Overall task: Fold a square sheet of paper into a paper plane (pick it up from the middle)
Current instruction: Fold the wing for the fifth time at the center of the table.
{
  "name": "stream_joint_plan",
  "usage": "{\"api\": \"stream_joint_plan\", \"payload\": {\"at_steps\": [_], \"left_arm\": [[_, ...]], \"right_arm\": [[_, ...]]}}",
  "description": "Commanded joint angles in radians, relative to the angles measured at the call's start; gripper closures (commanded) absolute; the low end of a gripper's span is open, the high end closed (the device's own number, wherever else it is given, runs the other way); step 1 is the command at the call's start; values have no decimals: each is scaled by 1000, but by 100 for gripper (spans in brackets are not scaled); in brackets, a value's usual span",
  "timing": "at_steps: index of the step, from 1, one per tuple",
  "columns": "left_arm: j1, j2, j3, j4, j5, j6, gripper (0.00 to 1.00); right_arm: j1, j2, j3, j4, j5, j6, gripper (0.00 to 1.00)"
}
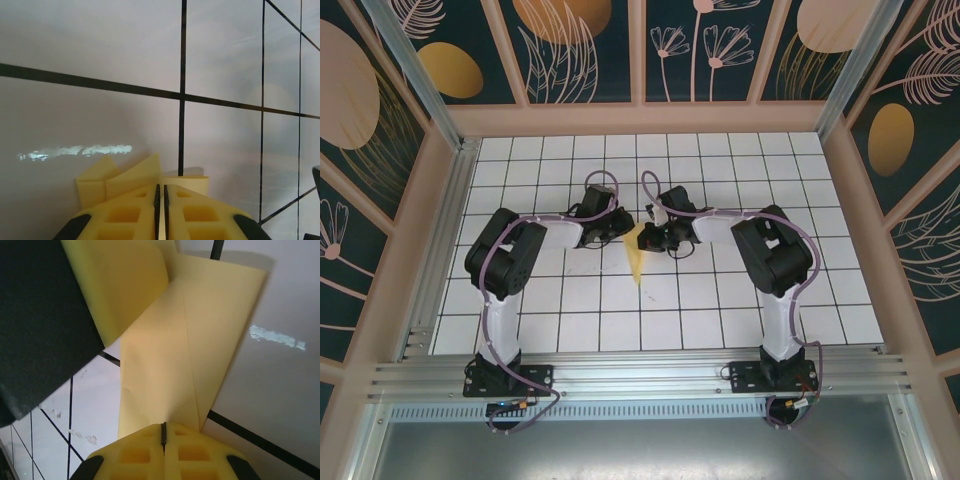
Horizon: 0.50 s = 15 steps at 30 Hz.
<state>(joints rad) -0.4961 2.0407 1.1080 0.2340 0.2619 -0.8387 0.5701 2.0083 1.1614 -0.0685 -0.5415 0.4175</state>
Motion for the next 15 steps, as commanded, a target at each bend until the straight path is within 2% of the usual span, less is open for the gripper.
{"api": "stream_joint_plan", "payload": {"at_steps": [1, 3, 8, 11, 15], "left_arm": [[1, 42, 16, -110, -89, 15, 88], [-2, 47, 25, -138, -117, 18, 89], [-18, 63, 45, -193, -173, 19, 89], [-24, 73, 54, -209, -188, 18, 90], [-29, 81, 64, -221, -193, 17, 90]], "right_arm": [[0, -96, -29, -37, 23, -15, 100], [12, -144, -50, -43, 70, -4, 100], [111, -256, -108, -121, 330, 53, 97], [206, -282, -137, -165, 489, 74, 85], [299, -280, -136, -203, 587, 72, 75]]}}
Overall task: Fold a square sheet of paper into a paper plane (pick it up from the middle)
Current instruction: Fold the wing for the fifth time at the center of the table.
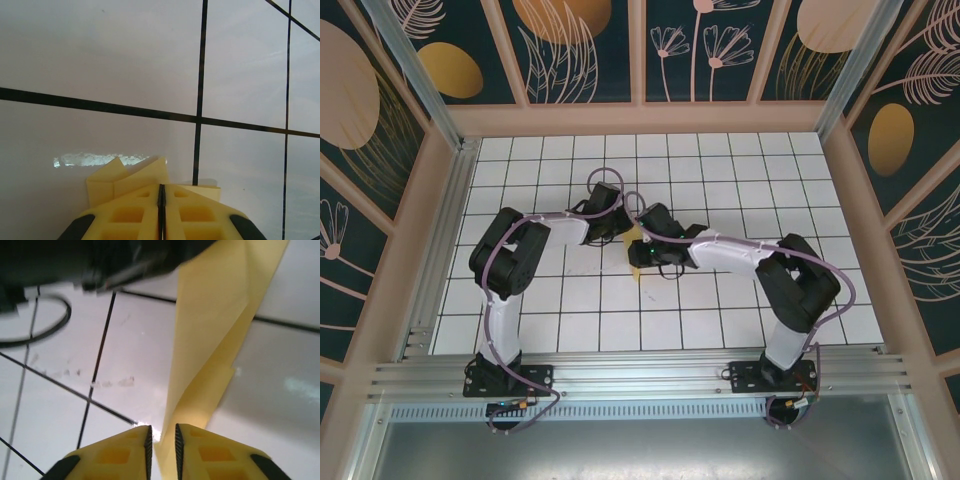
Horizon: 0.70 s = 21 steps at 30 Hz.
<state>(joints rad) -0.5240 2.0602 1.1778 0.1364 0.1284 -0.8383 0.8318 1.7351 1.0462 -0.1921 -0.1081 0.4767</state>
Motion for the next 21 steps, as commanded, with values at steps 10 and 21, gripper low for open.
{"api": "stream_joint_plan", "payload": {"at_steps": [10, 21], "left_arm": [[-1, 72, 4, -125, -49, 17, 90], [-1, 74, -1, -127, -44, 21, 90]], "right_arm": [[94, 59, 7, -49, 198, -12, 69], [96, 79, 27, -5, 167, -29, 69]]}}
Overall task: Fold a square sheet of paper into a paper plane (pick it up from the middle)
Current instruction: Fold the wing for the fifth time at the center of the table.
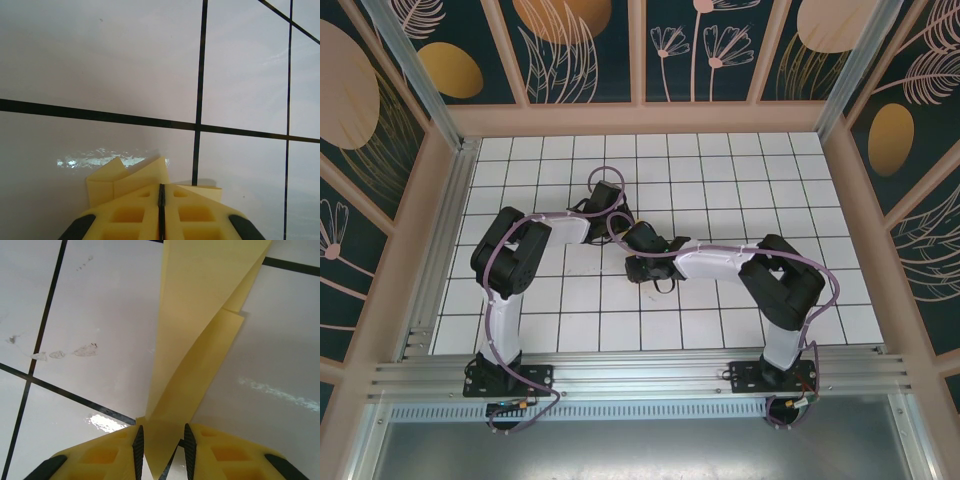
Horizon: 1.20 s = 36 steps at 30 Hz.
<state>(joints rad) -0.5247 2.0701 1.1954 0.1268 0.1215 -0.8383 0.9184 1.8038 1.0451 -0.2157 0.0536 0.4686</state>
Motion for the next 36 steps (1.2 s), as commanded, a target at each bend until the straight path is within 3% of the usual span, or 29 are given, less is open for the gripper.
{"api": "stream_joint_plan", "payload": {"at_steps": [1, 5, 10, 16, 26, 31, 36], "left_arm": [[0, 64, -19, -118, -36, 22, 91], [1, 65, -17, -116, -37, 22, 90], [0, 67, -20, -115, -36, 21, 91], [0, 64, -20, -118, -37, 27, 91], [0, 65, -19, -119, -38, 27, 91], [1, 65, -23, -116, -40, 28, 91], [0, 65, -25, -116, -42, 31, 92]], "right_arm": [[11, 7, 28, 22, 6, -21, 67], [19, 2, 27, 30, 8, -22, 61], [22, 15, 33, 30, 27, -17, 61], [22, 25, 49, 8, 81, -1, 74], [9, 38, 29, 14, 47, 27, 93], [-24, 0, -44, 88, -33, 63, 97], [-94, -26, -134, 214, -224, 90, 97]]}}
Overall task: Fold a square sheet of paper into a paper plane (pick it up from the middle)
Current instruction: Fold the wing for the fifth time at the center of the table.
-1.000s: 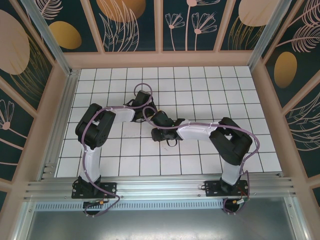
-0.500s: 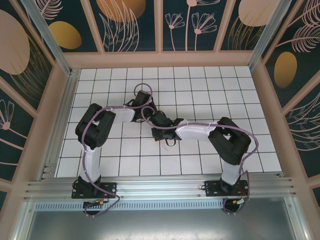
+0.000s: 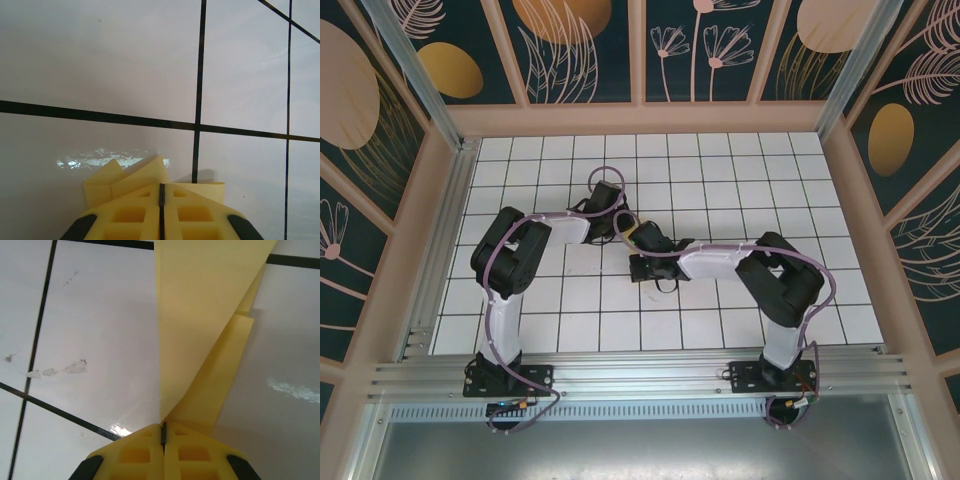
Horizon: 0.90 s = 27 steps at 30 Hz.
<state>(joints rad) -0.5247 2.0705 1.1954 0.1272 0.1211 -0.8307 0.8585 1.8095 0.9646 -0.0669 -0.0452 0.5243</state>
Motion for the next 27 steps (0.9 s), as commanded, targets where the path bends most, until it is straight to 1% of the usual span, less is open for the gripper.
{"api": "stream_joint_plan", "payload": {"at_steps": [1, 4, 10, 12, 14, 17, 20, 22, 24, 27], "left_arm": [[0, 63, -25, -116, -43, 25, 92], [1, 65, -26, -117, -44, 26, 92], [0, 68, -25, -116, -44, 28, 92], [1, 67, -25, -117, -44, 30, 92], [0, 69, -25, -116, -42, 31, 92], [0, 69, -28, -113, -42, 33, 92], [0, 69, -28, -112, -41, 32, 92], [0, 74, -28, -113, -38, 31, 92], [0, 75, -26, -112, -37, 30, 92], [0, 75, -26, -110, -35, 30, 92]], "right_arm": [[-47, -34, -69, 89, -161, 39, 97], [-91, -40, -126, 167, -257, 70, 97], [-116, -32, -152, 174, -319, 90, 97], [-116, -27, -146, 139, -313, 96, 96], [-116, -33, -141, 101, -310, 98, 91], [-119, -91, -129, 83, -335, 109, 84], [-119, -168, -98, 74, -317, 118, 79], [-118, -203, -82, 81, -298, 124, 78], [-112, -207, -69, 84, -280, 122, 79], [-103, -151, -28, 58, -284, 116, 85]]}}
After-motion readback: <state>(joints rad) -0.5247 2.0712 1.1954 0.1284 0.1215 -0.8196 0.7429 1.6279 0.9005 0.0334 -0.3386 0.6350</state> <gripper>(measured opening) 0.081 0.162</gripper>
